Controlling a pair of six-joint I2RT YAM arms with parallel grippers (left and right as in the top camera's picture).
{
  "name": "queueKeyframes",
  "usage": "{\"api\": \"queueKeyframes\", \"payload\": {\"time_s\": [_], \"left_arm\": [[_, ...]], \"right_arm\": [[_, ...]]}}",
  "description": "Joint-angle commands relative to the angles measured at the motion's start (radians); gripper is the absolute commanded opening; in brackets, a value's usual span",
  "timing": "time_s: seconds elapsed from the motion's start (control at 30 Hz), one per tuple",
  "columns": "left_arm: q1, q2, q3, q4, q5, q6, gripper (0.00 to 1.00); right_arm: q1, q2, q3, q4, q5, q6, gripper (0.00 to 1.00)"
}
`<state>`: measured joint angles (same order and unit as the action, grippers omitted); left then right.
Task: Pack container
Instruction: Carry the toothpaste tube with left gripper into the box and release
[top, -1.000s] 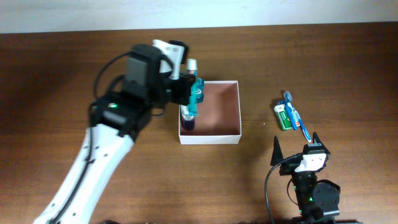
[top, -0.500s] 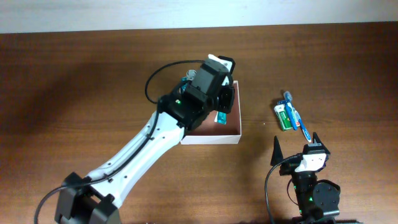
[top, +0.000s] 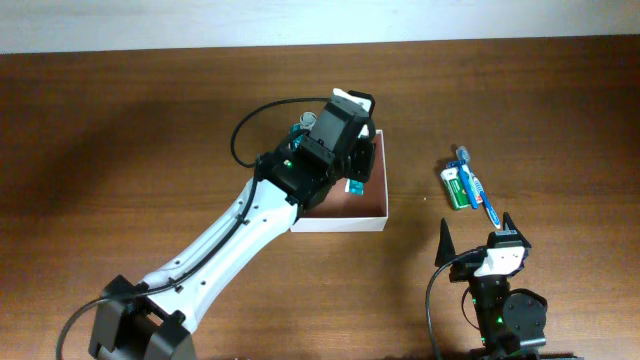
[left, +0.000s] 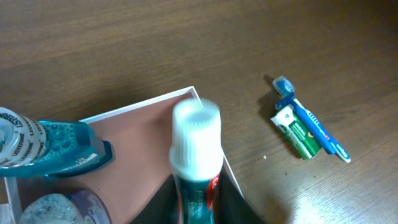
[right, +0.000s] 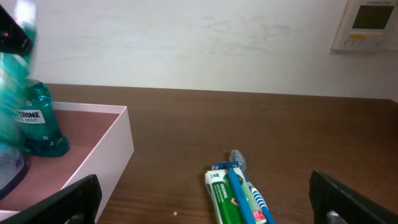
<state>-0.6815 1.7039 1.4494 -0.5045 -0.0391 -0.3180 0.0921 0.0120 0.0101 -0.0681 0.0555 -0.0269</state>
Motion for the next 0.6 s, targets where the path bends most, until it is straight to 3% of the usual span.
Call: {"api": "queueKeyframes", "payload": {"time_s": [0.0, 0.07, 0.47, 0.57], "left_arm": [[-0.002, 0.002, 0.012, 0.002, -0.014, -0.010, 0.37], [-0.002, 0.002, 0.012, 0.003, -0.014, -0.010, 0.42], [0.100, -0.183, 0.016, -0.066, -0.018, 0.036, 0.42], [0.140, -0.244, 0.016, -0.134, -0.106, 0.043, 0.42]], "right_arm": [[-0.008, -0.006, -0.005, -0.008, 0.005, 0.001, 0.99], [-0.008, -0.006, -0.005, -0.008, 0.005, 0.001, 0.99], [-0.008, -0.006, -0.005, -0.008, 0.005, 0.001, 0.99], [-0.008, -0.006, -0.005, -0.008, 0.005, 0.001, 0.99]]}}
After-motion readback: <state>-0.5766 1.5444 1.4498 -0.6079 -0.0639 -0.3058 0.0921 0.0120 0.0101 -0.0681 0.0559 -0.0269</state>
